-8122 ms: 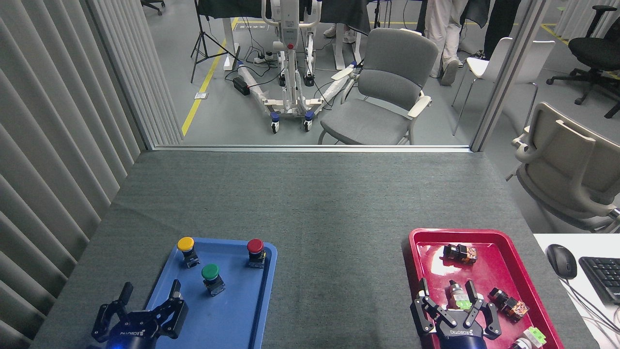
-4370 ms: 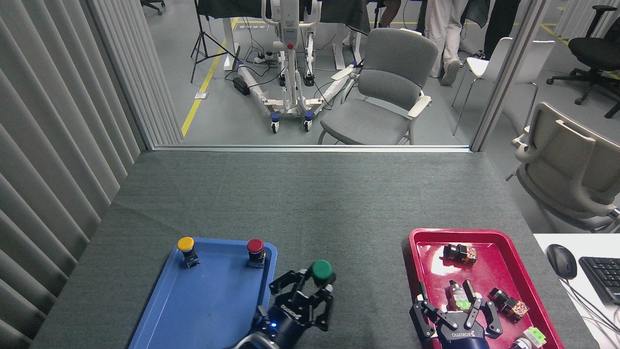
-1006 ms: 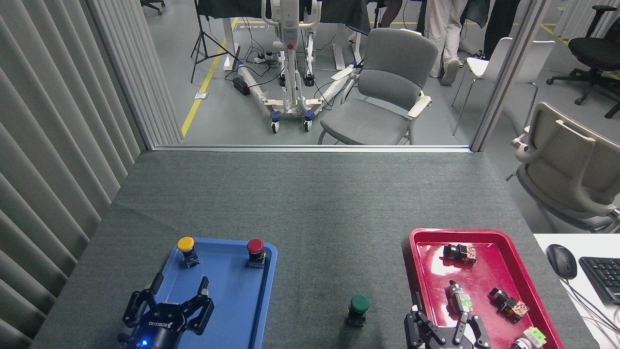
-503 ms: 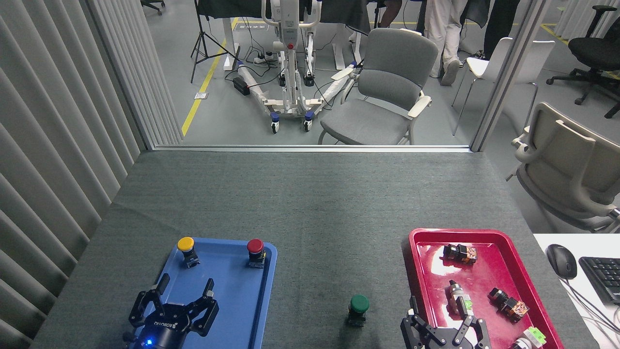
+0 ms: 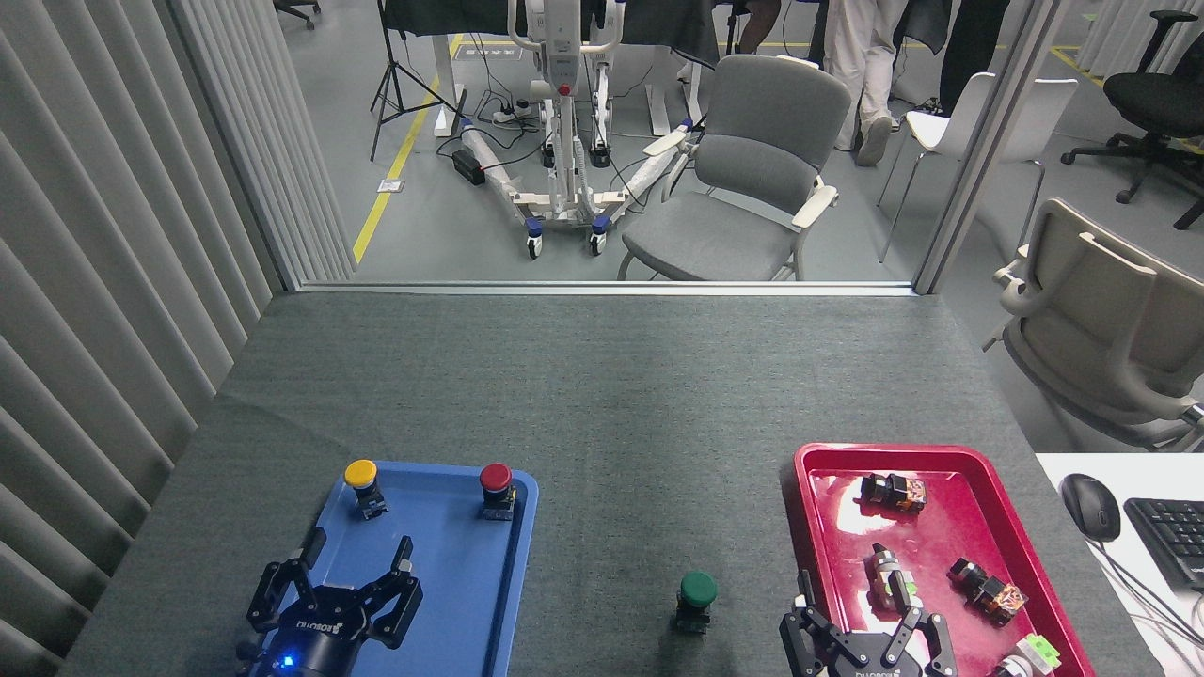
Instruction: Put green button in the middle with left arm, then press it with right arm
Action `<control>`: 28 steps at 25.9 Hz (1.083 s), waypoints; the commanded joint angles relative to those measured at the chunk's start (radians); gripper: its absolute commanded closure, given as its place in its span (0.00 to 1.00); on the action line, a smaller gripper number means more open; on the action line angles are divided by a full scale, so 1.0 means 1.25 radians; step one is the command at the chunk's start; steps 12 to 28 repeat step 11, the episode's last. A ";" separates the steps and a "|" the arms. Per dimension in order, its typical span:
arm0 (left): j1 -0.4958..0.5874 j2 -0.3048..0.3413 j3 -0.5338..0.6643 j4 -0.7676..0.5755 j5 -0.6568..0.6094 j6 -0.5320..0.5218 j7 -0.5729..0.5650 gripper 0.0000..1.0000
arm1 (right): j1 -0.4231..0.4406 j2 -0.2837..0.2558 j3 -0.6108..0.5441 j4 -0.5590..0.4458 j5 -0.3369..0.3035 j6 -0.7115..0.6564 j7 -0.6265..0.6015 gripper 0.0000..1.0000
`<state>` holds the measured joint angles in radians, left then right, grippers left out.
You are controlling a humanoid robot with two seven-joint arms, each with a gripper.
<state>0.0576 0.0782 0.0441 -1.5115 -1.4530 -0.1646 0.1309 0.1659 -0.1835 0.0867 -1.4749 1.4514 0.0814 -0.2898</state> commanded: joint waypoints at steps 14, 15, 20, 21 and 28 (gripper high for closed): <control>0.004 0.005 0.008 -0.005 0.020 0.005 0.001 0.01 | 0.005 0.001 0.001 -0.001 0.000 -0.001 0.001 0.01; 0.004 0.005 0.008 -0.005 0.020 0.005 0.001 0.01 | 0.005 0.001 0.001 -0.001 0.000 -0.001 0.001 0.01; 0.004 0.005 0.008 -0.005 0.020 0.005 0.001 0.01 | 0.005 0.001 0.001 -0.001 0.000 -0.001 0.001 0.01; 0.004 0.005 0.008 -0.005 0.020 0.005 0.001 0.01 | 0.005 0.001 0.001 -0.001 0.000 -0.001 0.001 0.01; 0.004 0.005 0.008 -0.005 0.020 0.005 0.001 0.01 | 0.005 0.001 0.001 -0.001 0.000 -0.001 0.001 0.01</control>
